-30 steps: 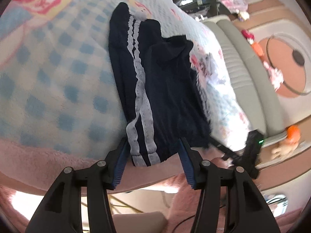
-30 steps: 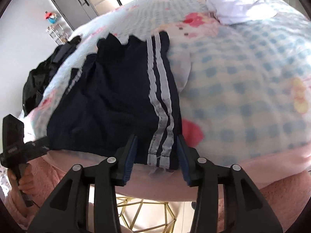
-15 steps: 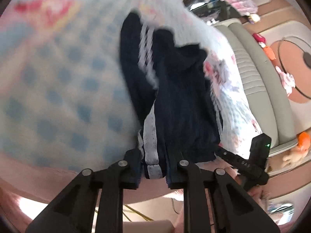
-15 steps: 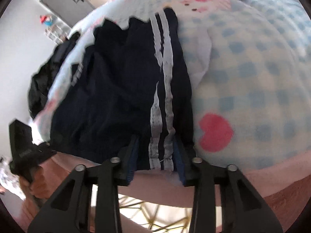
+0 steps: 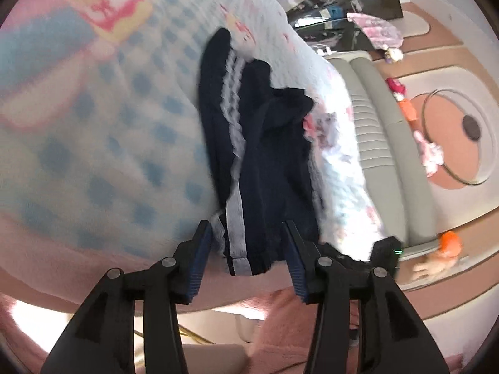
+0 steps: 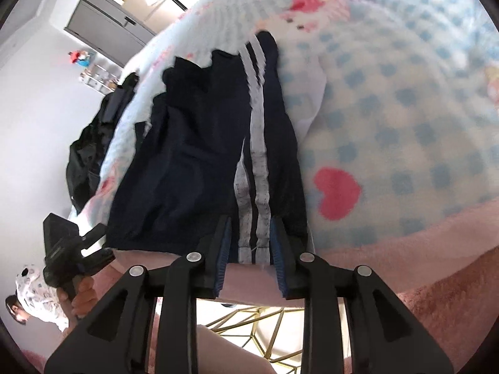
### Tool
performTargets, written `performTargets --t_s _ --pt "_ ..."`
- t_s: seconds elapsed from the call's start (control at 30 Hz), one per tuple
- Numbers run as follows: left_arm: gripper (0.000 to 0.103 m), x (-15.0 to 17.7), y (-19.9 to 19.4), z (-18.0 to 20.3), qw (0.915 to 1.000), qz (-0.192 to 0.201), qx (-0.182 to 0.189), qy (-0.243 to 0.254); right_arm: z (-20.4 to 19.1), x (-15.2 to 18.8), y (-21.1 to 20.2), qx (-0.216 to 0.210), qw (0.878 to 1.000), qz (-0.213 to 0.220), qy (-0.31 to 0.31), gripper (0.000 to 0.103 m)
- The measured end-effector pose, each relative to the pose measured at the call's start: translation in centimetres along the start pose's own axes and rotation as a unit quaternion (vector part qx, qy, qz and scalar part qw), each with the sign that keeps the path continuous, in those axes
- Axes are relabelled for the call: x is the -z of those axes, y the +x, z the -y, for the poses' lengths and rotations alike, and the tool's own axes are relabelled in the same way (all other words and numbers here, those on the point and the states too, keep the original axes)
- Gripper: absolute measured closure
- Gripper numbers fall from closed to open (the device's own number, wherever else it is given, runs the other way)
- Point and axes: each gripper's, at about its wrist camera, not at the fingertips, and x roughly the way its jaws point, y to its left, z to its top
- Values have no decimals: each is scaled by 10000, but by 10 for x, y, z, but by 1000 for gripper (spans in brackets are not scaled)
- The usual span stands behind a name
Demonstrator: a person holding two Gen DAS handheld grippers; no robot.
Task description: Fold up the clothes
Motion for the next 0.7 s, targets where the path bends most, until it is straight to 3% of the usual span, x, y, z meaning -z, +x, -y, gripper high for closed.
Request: performTargets --t_s 0.03,0.1,0.2,0.27,0.33,0.5,0.63,0.7 --pt "58 0 1 1 9999 4 -107 79 3 2 -1 147 9999 -33 -16 66" --pt "58 1 4 1 9997 -64 -208 106 10 6 -3 450 9989 -87 -38 64" --pt "58 3 8 4 9994 -111 -300 163 10 9 -13 818 9965 191 6 61" --pt "58 5 9 6 9991 -173 -312 247 7 9 -22 932 9949 385 -45 49" --pt "58 8 15 9 9985 -245 -372 322 5 9 -27 956 9943 451 -144 49" --pt "58 10 28 13 9982 -387 -334 316 7 15 -2 753 9968 -68 -251 49" --pt "58 9 35 18 9975 -408 -438 367 -2 10 4 547 9978 -16 -386 64" --pt "58 7 38 15 9981 -454 -341 251 -4 3 7 372 9986 92 -362 64"
